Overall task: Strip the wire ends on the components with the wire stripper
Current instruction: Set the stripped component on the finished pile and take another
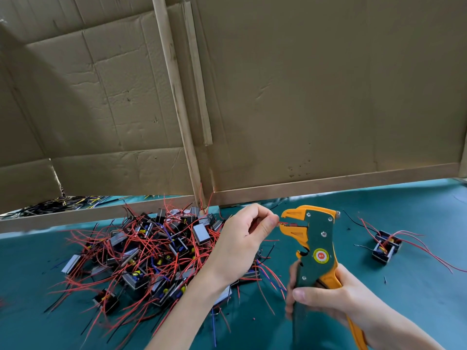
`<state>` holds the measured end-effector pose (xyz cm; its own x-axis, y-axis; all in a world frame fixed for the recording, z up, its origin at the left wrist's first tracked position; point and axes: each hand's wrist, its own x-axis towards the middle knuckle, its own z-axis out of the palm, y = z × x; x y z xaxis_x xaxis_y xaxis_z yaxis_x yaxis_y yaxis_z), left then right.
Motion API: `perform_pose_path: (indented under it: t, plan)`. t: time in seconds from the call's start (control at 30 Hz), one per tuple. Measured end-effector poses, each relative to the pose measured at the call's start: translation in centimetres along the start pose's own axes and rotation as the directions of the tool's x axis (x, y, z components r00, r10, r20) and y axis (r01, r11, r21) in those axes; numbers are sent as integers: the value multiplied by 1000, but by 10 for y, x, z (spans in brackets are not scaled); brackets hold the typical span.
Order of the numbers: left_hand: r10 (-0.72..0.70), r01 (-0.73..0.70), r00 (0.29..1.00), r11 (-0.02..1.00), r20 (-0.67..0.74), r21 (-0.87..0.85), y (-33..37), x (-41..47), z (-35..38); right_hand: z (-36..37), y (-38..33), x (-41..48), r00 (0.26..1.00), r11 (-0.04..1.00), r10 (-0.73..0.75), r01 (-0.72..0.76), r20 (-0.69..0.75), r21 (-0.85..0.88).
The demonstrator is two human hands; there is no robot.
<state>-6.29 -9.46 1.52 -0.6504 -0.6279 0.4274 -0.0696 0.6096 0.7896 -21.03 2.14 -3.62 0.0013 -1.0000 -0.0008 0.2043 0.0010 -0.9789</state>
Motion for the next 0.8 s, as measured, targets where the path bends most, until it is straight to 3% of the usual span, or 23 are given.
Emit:
perform_pose_path:
  t: [0.33, 0.63, 0.73, 0.8]
  plan:
    - [-7, 7, 999, 1000, 53, 1, 0, 1, -5, -1, 3, -1, 1000, 999, -15, 16, 23, -46]
    - [-4, 10, 990, 999, 142, -41, 2, 3, -12, 6, 14, 3, 975, 971, -124, 81, -185, -225]
    - [-56, 58, 990, 998, 132, -14, -4, 3, -9, 9, 18, 6, 965, 985, -88, 48, -246, -163]
    - [-93, 89, 992, 995, 91, 45, -8, 4, -7, 9, 15, 6, 990, 999, -7, 2, -141, -42]
